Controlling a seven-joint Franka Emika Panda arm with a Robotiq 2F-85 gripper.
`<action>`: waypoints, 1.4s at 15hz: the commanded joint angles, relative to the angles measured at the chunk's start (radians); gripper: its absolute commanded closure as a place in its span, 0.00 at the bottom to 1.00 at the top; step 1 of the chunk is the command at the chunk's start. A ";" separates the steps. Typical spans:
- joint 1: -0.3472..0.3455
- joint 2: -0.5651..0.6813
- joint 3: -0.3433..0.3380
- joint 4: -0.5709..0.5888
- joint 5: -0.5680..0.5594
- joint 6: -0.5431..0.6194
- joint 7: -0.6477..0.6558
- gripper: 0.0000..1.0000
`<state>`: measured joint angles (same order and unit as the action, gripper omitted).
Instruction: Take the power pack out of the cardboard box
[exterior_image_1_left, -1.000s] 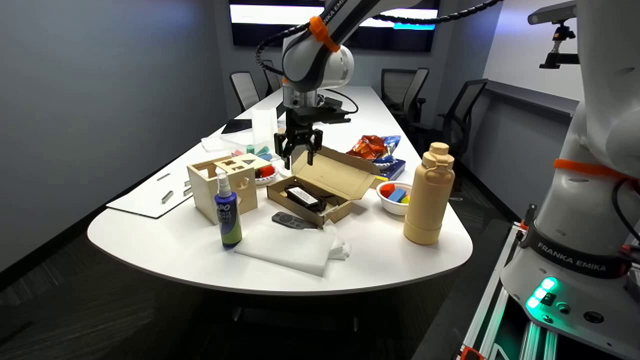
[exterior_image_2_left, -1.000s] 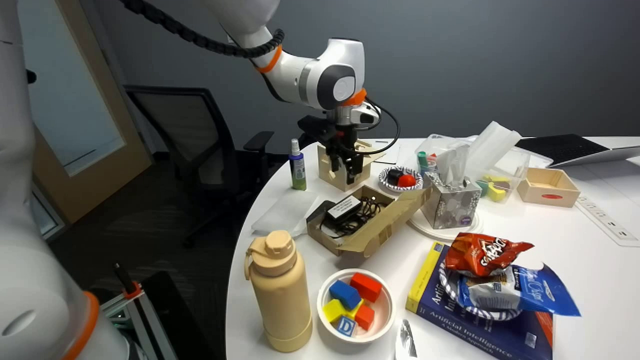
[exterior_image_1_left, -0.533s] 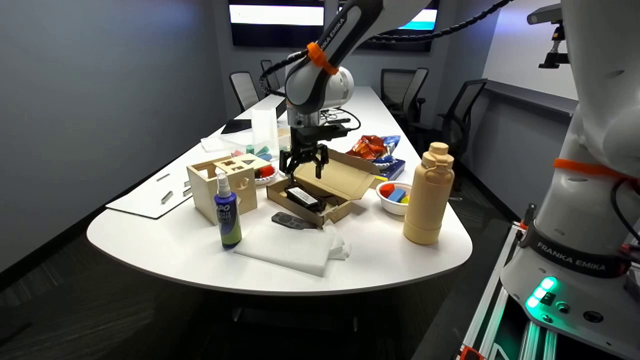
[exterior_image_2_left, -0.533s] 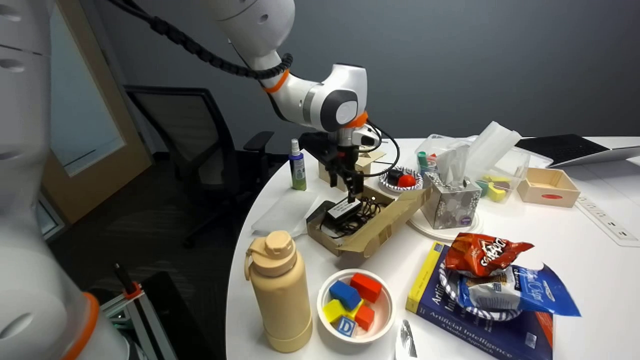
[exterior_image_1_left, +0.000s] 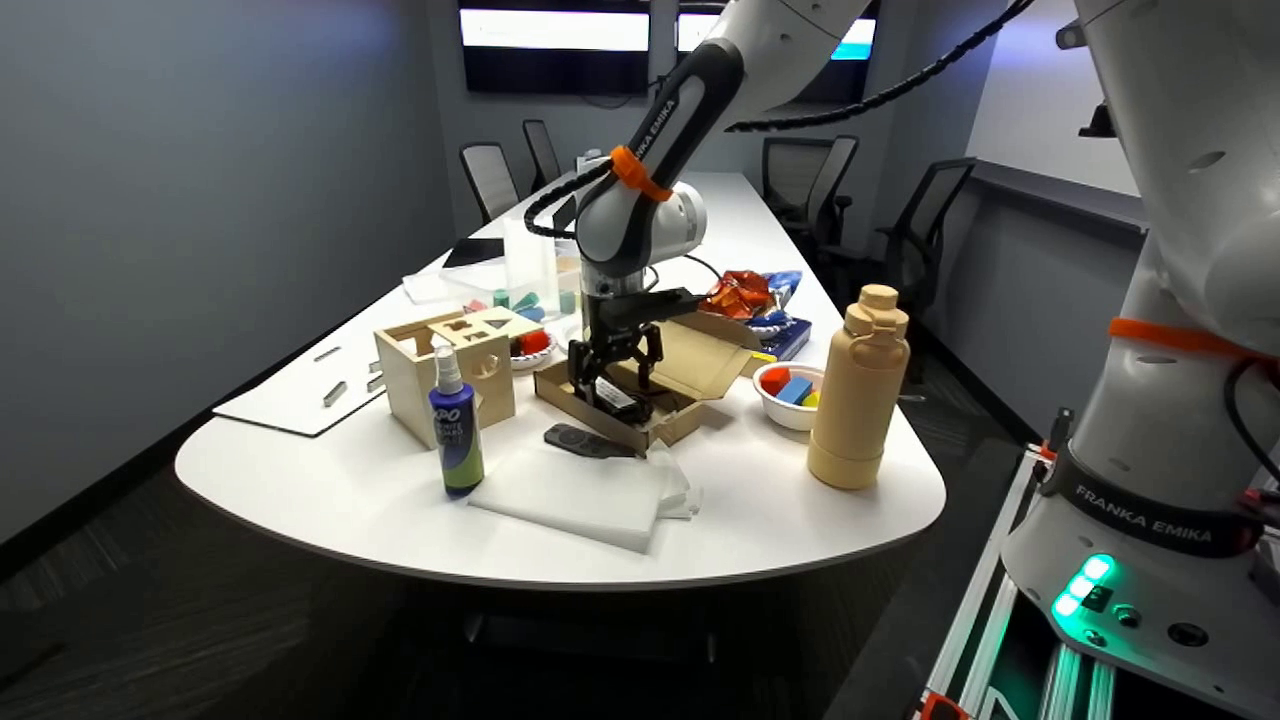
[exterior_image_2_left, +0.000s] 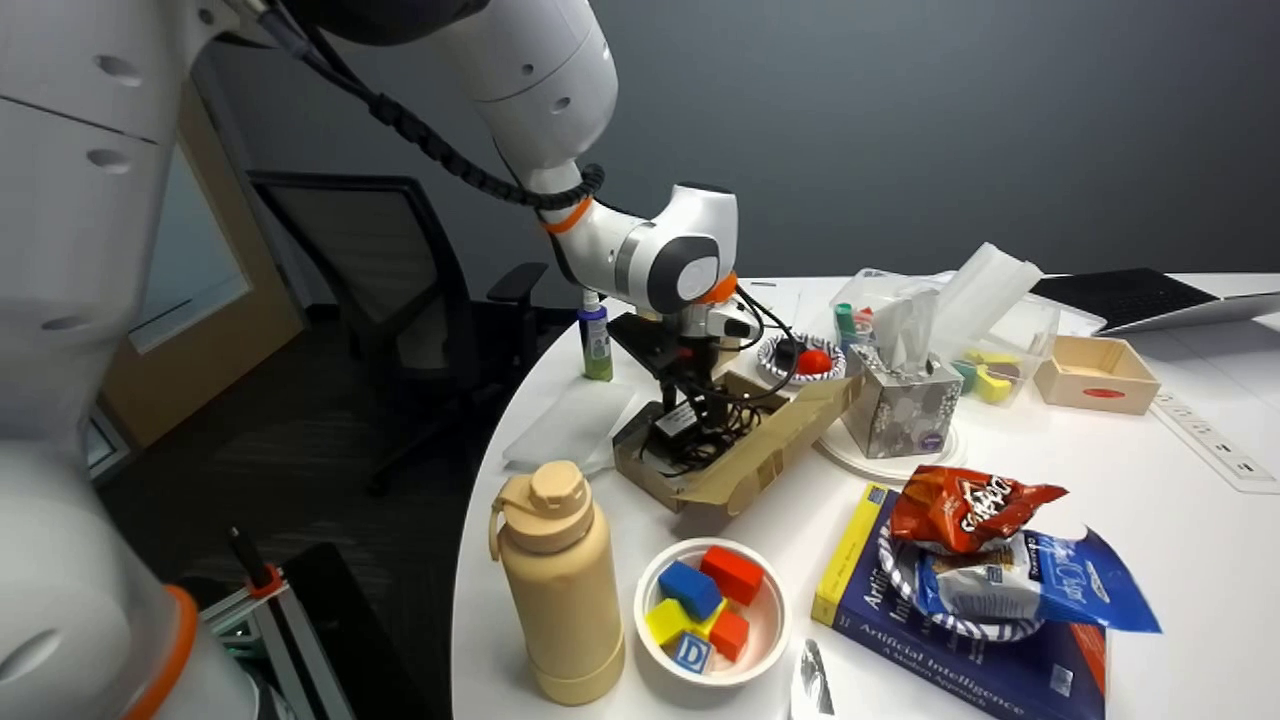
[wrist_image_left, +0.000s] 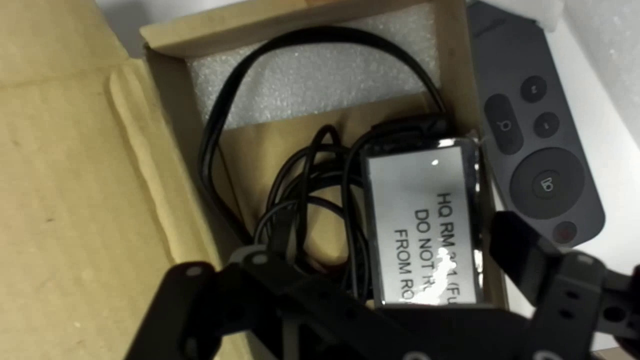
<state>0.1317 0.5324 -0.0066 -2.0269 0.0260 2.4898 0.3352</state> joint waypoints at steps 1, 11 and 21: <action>-0.003 0.026 -0.003 0.026 0.008 0.014 -0.012 0.00; 0.022 0.033 -0.041 0.038 -0.042 0.016 0.012 0.00; 0.048 0.057 -0.047 0.033 -0.093 0.041 0.007 0.00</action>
<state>0.1650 0.5645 -0.0469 -2.0118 -0.0537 2.5233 0.3359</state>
